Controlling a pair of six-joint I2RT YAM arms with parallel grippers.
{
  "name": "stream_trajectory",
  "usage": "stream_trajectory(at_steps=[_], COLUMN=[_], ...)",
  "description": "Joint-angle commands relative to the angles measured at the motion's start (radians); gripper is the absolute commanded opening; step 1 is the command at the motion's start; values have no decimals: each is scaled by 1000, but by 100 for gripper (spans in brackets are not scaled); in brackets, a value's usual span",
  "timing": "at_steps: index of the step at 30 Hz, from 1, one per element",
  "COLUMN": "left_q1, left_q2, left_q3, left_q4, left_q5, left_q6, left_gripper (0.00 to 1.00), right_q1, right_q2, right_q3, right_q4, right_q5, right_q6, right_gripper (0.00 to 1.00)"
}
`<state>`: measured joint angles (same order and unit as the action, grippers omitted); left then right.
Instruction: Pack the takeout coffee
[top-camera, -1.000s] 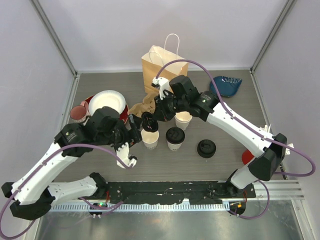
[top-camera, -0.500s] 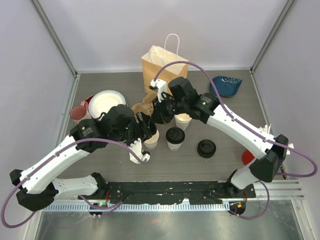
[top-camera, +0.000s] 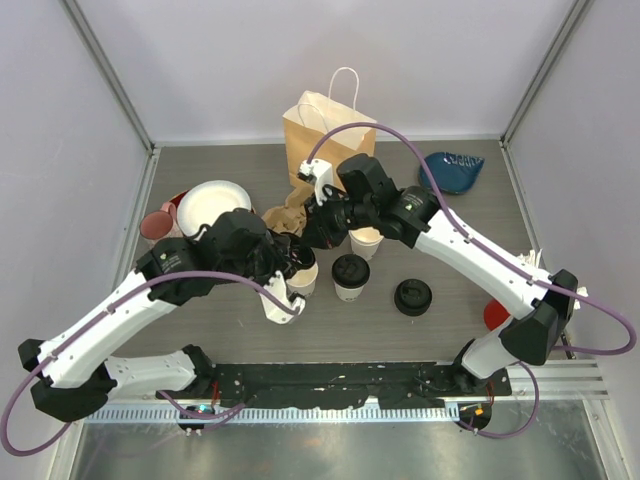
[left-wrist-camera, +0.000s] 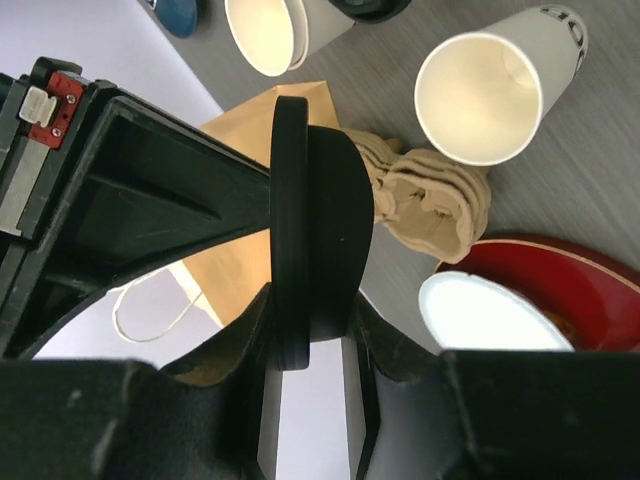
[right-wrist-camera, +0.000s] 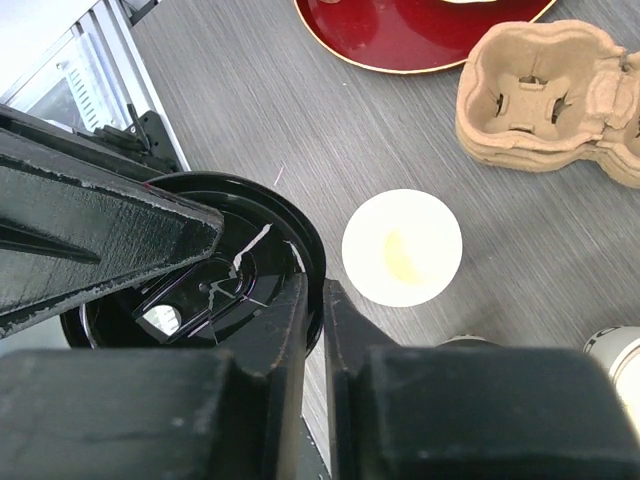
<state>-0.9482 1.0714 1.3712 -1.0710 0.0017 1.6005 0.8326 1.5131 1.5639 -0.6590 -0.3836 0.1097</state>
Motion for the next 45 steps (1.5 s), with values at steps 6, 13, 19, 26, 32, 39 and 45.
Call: stream_trajectory(at_steps=[6,13,19,26,32,39,45], left_q1=[2,202,462,505,506,505,505], left_q2=[22,148,401,392,323,302,298], left_q3=[68,208,436,312,218,167,178], left_q4=[-9,-72,-282,-215,-139,-129,-130], left_q5=[17,154,542,797,866,880,885], left_q6=[-610,-1132,-1456,-1634,-1705,-1694,-1691], left_gripper=[1,1,1,1,2,3,3], right_q1=[-27,-151,-141,72,125,151,157], right_q2=[-103,-332,-508,-530,-435,-380,-340], right_q3=[5,-143,-333,-565,-510,-476,-429], right_q4=[44,154,379,716,690,703,668], right_q5=[161,311,195,278,243,275,227], right_q6=[18,53,-137,-485,-587,-613,-611], right_gripper=[61,72,76,58,49,47,44])
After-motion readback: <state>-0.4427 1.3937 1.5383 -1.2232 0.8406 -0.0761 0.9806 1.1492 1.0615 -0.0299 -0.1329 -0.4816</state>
